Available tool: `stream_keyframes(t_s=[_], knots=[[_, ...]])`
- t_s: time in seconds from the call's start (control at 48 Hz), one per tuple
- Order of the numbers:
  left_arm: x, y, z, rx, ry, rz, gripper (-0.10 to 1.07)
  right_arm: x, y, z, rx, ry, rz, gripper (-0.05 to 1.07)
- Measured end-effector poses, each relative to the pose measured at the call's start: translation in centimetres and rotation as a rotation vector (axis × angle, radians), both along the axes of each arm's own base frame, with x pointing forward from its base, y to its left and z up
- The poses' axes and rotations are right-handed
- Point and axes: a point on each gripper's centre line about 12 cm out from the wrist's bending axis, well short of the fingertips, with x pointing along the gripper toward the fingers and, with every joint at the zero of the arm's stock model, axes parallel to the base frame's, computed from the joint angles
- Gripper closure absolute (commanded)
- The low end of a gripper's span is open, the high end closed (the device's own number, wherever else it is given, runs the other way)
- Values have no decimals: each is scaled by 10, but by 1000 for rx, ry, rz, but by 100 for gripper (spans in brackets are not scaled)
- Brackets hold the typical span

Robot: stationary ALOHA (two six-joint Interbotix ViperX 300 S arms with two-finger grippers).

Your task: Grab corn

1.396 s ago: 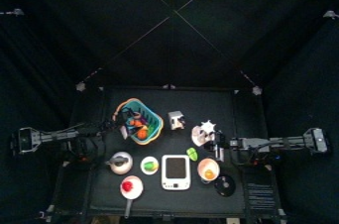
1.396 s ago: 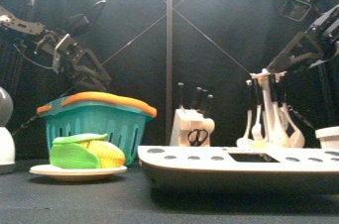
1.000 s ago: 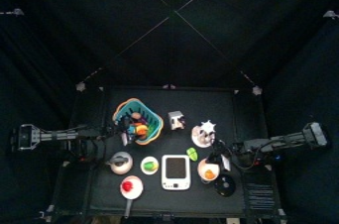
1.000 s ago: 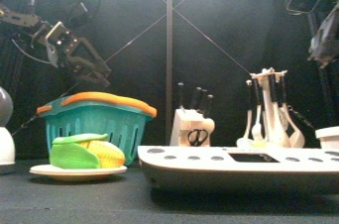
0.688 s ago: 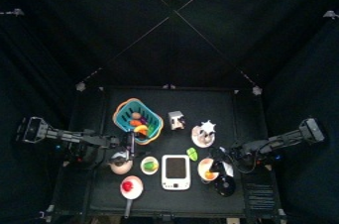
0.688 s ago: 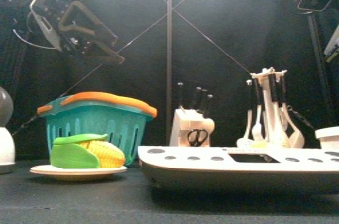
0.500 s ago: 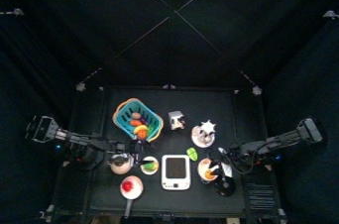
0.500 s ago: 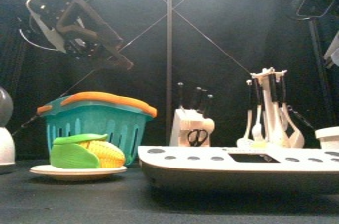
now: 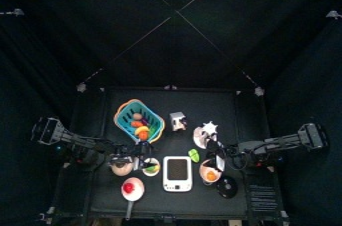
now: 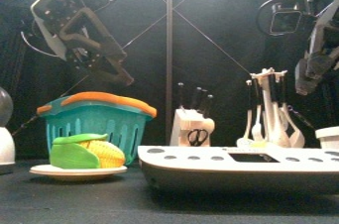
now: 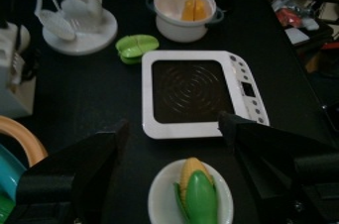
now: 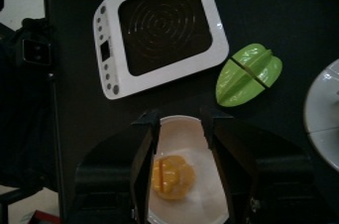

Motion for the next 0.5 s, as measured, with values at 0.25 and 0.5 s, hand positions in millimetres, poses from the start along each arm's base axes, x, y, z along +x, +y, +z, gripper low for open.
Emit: stream_keyframes(t_s=[0.25,0.5], knots=[[1,-12,-18,-9,222,-70,-5,-1,1,-1,-4,2,7,26],[12,-23,-38,-1,314,-101,-5,-5,1,-7,-5,21,11,26]])
